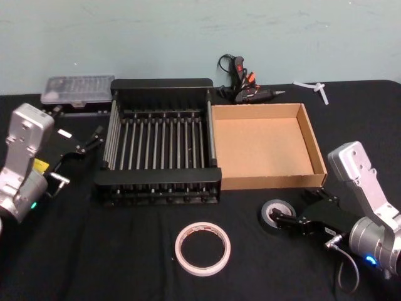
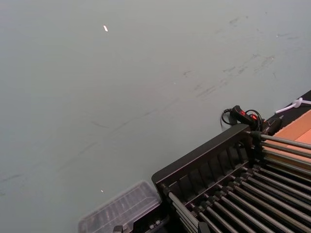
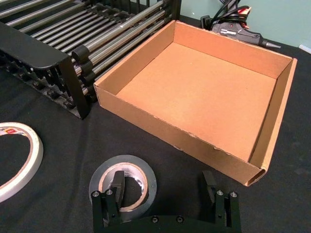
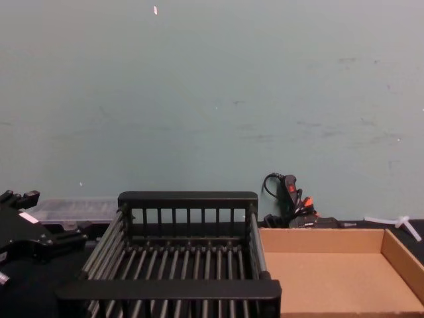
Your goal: Pick up the white tape and place it into the black box , Pick up the silver tape and place it into the brown box.
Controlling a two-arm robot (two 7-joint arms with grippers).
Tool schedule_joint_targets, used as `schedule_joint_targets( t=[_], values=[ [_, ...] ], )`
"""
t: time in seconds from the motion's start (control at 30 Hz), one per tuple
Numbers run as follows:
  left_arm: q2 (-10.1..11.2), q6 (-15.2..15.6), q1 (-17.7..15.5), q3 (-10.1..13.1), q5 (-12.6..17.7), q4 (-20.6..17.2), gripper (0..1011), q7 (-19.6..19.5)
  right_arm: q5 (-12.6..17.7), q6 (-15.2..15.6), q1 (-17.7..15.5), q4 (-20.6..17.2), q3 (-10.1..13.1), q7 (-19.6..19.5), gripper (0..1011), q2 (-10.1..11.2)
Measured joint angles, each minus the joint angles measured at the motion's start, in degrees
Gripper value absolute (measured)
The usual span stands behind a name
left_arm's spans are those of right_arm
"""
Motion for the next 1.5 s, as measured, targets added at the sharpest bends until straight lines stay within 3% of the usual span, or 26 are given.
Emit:
schedule_joint_targets(
  t=[0.2, 0.37, 0.4, 0.6, 0.7, 0.77, 0.93, 0.97, 1.07, 1.5],
  values=[
    [0.0, 0.0, 0.0, 0.0, 0.0, 0.0, 1001, 0.0, 0.1, 0.0, 0.0, 0.0, 0.0, 0.0, 947, 0.0],
    [0.0, 0.0, 0.0, 0.0, 0.0, 0.0, 1001, 0.0, 0.1, 0.0, 0.0, 0.0, 0.0, 0.0, 836, 0.1],
    [0.0, 0.0, 0.0, 0.0, 0.0, 0.0, 1001, 0.0, 0.1, 0.0, 0.0, 0.0, 0.0, 0.0, 774, 0.1],
    [0.0, 0.0, 0.0, 0.0, 0.0, 0.0, 1001, 0.0, 0.1, 0.0, 0.0, 0.0, -0.1, -0.1, 621, 0.1],
    [0.0, 0.0, 0.0, 0.0, 0.0, 0.0, 1002, 0.0, 0.2, 0.0, 0.0, 0.0, -0.1, -0.1, 473, 0.1],
    [0.0, 0.0, 0.0, 0.0, 0.0, 0.0, 1001, 0.0, 0.2, 0.0, 0.0, -0.1, -0.1, -0.1, 453, 0.1],
    [0.0, 0.0, 0.0, 0.0, 0.0, 0.0, 1001, 0.0, 0.2, 0.0, 0.0, -0.1, -0.1, -0.1, 300, 0.1],
    [0.0, 0.0, 0.0, 0.0, 0.0, 0.0, 1001, 0.0, 0.2, 0.0, 0.0, -0.1, -0.1, -0.1, 231, 0.1],
    [0.0, 0.0, 0.0, 0.0, 0.0, 0.0, 1001, 0.0, 0.2, 0.0, 0.0, -0.1, -0.1, -0.1, 170, 0.1],
    [0.0, 0.0, 0.0, 0.0, 0.0, 0.0, 1001, 0.0, 0.3, -0.7, -0.3, -0.3, 0.5, 0.9, 151, 0.0]
  ],
)
